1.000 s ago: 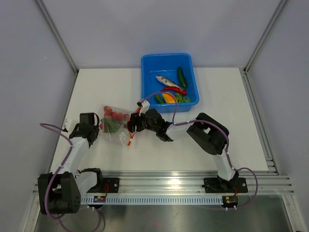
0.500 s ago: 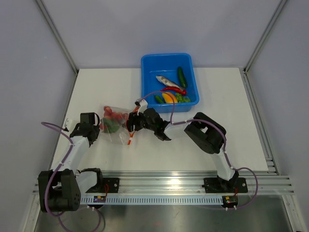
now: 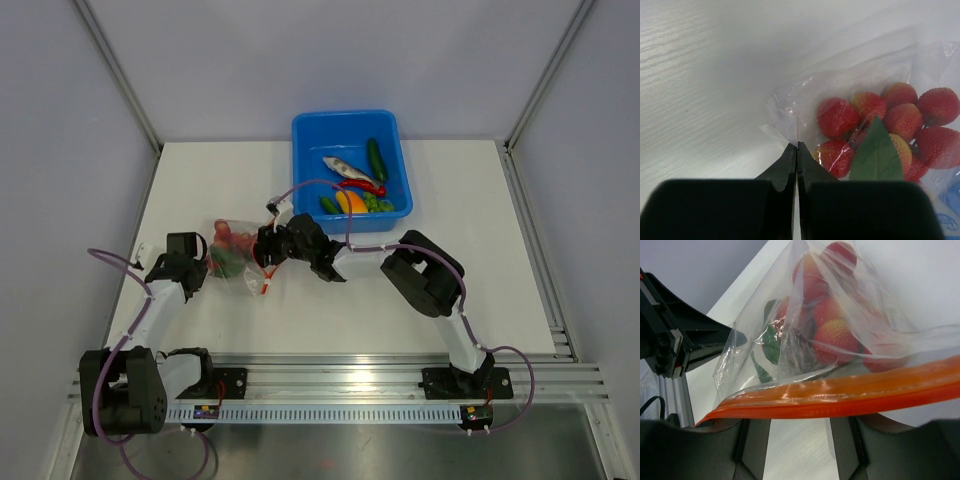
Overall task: Open the zip-top bag and remove the fake food
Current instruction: Pick up the fake fruit from the zipper food storage bag, then place the fake fruit in the bin, then place the zipper food storage bag at the center of the board.
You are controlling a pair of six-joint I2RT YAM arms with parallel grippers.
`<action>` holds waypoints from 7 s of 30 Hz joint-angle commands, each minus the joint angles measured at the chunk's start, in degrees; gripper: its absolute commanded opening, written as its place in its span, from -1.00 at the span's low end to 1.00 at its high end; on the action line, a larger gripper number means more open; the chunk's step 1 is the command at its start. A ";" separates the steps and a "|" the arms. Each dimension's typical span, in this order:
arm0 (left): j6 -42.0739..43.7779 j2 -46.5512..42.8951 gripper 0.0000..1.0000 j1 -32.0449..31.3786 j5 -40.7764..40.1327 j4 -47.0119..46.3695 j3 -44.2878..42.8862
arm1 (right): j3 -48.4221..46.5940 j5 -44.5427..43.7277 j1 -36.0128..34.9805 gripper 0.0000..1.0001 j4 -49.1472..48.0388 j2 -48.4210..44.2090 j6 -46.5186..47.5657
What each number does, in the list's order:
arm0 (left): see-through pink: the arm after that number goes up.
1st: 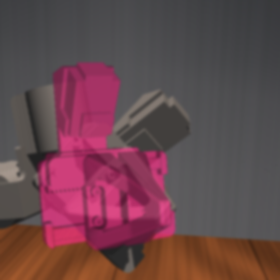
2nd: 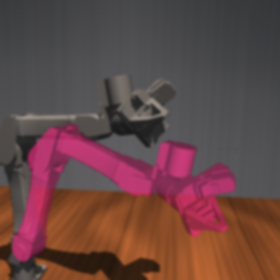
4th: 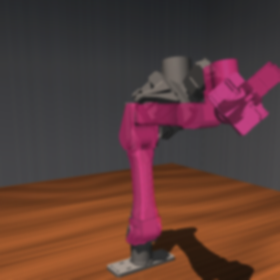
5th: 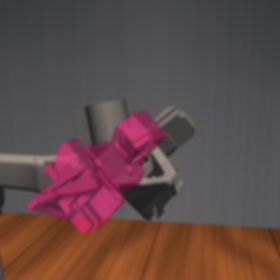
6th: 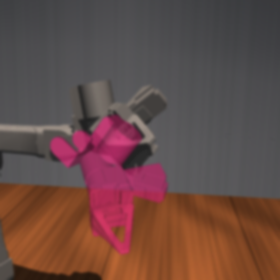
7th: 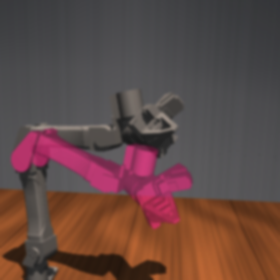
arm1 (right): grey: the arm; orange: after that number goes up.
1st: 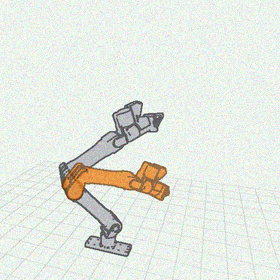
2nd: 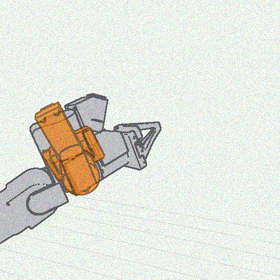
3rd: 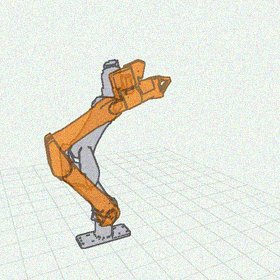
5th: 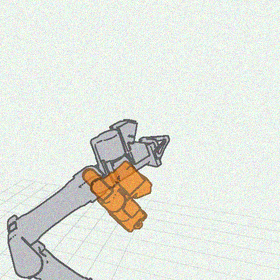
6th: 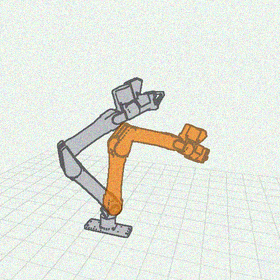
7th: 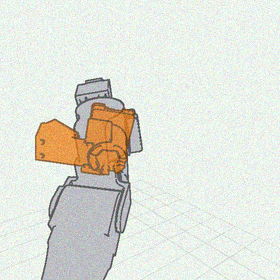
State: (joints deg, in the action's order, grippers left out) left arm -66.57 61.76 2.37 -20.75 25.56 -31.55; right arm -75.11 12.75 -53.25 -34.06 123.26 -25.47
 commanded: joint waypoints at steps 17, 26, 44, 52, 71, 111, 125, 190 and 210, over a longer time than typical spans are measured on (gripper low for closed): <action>4.60 1.17 -1.00 0.00 2.03 -1.66 -3.25 | -7.59 4.65 -0.62 -0.12 11.38 2.42 6.58; 4.60 2.23 -1.00 0.00 3.17 -1.30 -3.43 | -9.61 5.97 -0.62 -0.38 14.11 2.86 7.90; -1.72 3.81 -1.00 0.18 -0.78 2.12 -3.61 | -5.05 2.37 -0.62 -1.00 14.11 -2.15 10.62; -5.85 0.66 -1.00 0.53 -6.75 5.91 -3.26 | -3.02 3.68 -0.62 -1.00 18.67 -7.59 12.20; -7.53 -4.37 -1.00 0.79 -10.54 1.33 1.14 | -3.99 15.98 -0.53 -1.00 39.15 -18.67 22.22; -6.56 1.88 -1.00 1.14 -10.36 3.18 -1.85 | 5.41 12.04 2.10 -1.00 42.07 -45.04 30.67; -8.58 1.44 -1.00 1.06 -10.62 5.37 -2.29 | 20.44 -3.33 8.78 -1.00 18.61 -57.25 17.83; -7.70 -0.23 -1.00 1.14 -9.04 3.88 -1.14 | -14.28 -40.53 23.81 0.37 13.14 -11.63 21.43; -22.55 -0.59 -1.00 1.41 -5.87 -0.07 -0.87 | 12.78 -21.82 23.11 0.73 35.39 -49.77 -1.06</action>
State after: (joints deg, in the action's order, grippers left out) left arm -83.46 59.92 3.51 -26.85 28.95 -31.33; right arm -66.17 -15.35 -29.74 -1.48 77.80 -21.47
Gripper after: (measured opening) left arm 0.002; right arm 0.863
